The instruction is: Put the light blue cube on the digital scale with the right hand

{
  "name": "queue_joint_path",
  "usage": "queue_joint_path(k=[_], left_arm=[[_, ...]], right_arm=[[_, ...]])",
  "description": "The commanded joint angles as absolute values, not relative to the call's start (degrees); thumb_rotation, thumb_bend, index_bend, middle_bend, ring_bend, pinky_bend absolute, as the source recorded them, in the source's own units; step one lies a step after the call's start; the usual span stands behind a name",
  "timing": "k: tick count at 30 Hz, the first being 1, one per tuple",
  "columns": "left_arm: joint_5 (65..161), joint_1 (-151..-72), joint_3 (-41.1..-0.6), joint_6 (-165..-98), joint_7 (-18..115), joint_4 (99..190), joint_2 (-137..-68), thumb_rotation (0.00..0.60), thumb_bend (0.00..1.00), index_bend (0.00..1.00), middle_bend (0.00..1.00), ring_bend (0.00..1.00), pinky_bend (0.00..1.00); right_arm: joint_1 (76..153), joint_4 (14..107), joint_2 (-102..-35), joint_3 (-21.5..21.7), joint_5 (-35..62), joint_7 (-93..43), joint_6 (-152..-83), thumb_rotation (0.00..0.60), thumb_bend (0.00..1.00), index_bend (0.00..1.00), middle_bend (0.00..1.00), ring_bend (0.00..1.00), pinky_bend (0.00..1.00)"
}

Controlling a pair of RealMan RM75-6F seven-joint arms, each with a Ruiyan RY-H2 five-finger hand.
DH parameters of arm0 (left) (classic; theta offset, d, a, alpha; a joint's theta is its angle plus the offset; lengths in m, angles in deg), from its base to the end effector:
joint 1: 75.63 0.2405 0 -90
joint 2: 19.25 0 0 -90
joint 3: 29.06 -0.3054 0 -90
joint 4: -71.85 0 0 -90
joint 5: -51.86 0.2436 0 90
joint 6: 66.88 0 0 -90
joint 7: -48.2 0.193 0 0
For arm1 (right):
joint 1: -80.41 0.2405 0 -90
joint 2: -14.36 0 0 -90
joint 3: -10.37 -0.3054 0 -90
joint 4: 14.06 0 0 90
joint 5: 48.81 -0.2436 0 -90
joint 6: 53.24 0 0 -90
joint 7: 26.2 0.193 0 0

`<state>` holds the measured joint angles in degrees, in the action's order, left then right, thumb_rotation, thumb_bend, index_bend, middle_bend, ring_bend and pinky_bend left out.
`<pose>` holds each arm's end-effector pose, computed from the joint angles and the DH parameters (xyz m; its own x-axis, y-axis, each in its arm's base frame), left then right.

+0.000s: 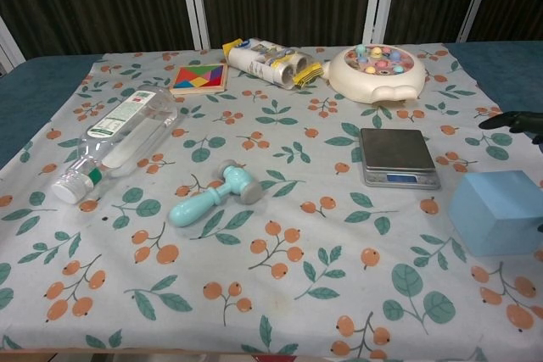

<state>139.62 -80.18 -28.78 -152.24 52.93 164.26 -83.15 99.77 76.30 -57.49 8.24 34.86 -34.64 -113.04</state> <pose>-0.3683 0.2234 0.1414 0.4766 0.0412 0.8781 0.8790 -0.0374 -0.4753 -0.3275 -0.3041 0.0229 0.4923 -0.3343 0.8037 -0.8677 -0.2623 0.4223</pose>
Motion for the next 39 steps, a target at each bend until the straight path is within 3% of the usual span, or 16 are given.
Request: queue_joint_path(k=[1, 5, 7, 12, 15, 21, 28, 39], left_arm=[[139.7, -80.2, -28.9, -152.1, 52.7, 164.3, -83.0, 0.600, 0.37, 0.06, 0.00, 0.06, 0.31], [139.7, -80.2, -28.8, -152.0, 52.4, 164.2, -82.9, 0.600, 0.37, 0.07, 0.00, 0.06, 0.31], [139.7, -80.2, -28.8, -152.0, 52.2, 164.2, -82.9, 0.600, 0.37, 0.07, 0.00, 0.06, 0.31], [139.6, -80.2, -28.8, -151.8, 52.0, 164.2, -82.8, 0.600, 0.37, 0.07, 0.00, 0.06, 0.31], [139.5, -80.3, -28.8, -151.7, 51.9, 164.2, -82.7, 0.600, 0.37, 0.07, 0.00, 0.06, 0.31], [139.2, -80.3, -28.7, -151.5, 51.8, 164.3, -82.7, 0.600, 0.37, 0.07, 0.00, 0.06, 0.31], [139.2, -80.4, -28.7, -151.2, 52.3, 164.5, -82.7, 0.600, 0.37, 0.07, 0.00, 0.06, 0.31], [139.2, -80.6, -28.9, -150.6, 52.8, 164.7, -82.7, 0.600, 0.37, 0.07, 0.00, 0.06, 0.31]], right_arm=[[101.0, 75.3, -58.6, 8.3, 34.4, -33.3, -111.2, 0.600, 0.16, 0.16, 0.20, 0.19, 0.33], [102.2, 74.1, -59.8, 8.5, 34.2, -32.7, -109.8, 0.600, 0.16, 0.23, 0.26, 0.28, 0.40], [102.6, 73.2, -60.6, 8.5, 34.4, -32.5, -109.8, 0.600, 0.16, 0.30, 0.32, 0.36, 0.46], [102.6, 71.4, -62.6, 8.1, 34.2, -33.3, -111.6, 0.600, 0.19, 0.64, 0.58, 0.64, 0.70], [102.2, 70.5, -63.7, 7.6, 34.0, -33.8, -113.5, 0.600, 0.23, 0.74, 0.66, 0.71, 0.76], [102.4, 70.7, -64.0, 5.5, 33.2, -32.2, -116.1, 0.600, 0.23, 0.78, 0.68, 0.73, 0.78], [105.2, 69.1, -65.2, 0.2, 29.9, -29.8, -116.7, 0.600, 0.23, 0.78, 0.68, 0.73, 0.78], [112.0, 60.5, -70.7, -3.9, 25.6, -28.1, -111.1, 0.600, 0.23, 0.78, 0.68, 0.72, 0.78]])
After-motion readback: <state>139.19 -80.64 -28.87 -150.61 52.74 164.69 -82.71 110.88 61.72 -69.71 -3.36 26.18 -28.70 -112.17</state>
